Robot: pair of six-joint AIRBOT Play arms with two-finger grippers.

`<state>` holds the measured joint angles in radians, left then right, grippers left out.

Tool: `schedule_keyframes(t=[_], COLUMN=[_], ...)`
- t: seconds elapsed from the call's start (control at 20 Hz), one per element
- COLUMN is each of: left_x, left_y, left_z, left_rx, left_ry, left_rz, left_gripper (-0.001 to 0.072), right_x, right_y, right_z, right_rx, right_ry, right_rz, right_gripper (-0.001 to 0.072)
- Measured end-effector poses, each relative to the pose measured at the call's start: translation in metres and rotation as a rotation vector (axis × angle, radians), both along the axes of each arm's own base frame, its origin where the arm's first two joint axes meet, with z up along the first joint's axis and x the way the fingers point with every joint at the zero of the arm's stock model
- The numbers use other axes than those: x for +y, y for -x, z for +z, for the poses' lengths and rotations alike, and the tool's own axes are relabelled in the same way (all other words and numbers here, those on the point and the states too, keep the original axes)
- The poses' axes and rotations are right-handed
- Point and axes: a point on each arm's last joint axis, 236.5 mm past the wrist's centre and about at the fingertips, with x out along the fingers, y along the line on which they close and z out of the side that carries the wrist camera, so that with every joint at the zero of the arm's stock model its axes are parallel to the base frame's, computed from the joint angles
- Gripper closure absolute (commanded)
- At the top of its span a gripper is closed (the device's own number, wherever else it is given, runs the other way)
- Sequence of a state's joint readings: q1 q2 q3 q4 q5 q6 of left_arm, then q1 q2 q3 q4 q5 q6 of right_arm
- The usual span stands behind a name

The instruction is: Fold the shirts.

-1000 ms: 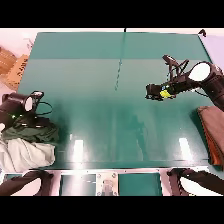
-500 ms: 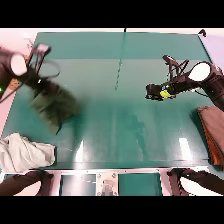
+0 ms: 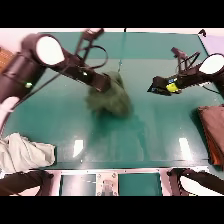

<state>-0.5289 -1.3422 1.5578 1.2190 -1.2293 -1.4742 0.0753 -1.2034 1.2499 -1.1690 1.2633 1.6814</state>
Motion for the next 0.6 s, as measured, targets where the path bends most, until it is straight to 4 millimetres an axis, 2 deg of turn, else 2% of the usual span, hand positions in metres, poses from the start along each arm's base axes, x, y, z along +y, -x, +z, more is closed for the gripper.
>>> schedule_keyframes(t=[0.15, 0.25, 0.35, 0.45, 0.6], left_x=[-0.003, 0.012, 0.031, 0.053, 0.076], left_y=[0.011, 0.008, 0.002, -0.004, 0.006], left_z=[-0.016, -0.023, -0.029, -0.042, -0.089], left_rx=[0.123, 0.177, 0.219, 0.264, 0.384], left_ry=[0.017, 0.01, 0.005, -0.01, -0.045], left_rz=[-0.023, 0.001, 0.037, 0.086, 0.145], left_gripper=[-0.0013, -0.0013, -0.0013, -0.0013, -0.0013], right_x=[-0.025, -0.038, -0.046, -0.048, -0.045], right_y=[-0.002, 0.002, 0.012, 0.026, 0.05], right_z=[0.008, 0.003, -0.013, -0.039, -0.086], right_rx=[0.01, 0.042, 0.094, 0.159, 0.246], right_ry=[0.002, 0.004, 0.005, 0.004, -0.011], right_rz=[-0.045, -0.066, -0.075, -0.079, -0.087], right_gripper=[0.0341, 0.0341, 0.034, 0.034, 0.034])
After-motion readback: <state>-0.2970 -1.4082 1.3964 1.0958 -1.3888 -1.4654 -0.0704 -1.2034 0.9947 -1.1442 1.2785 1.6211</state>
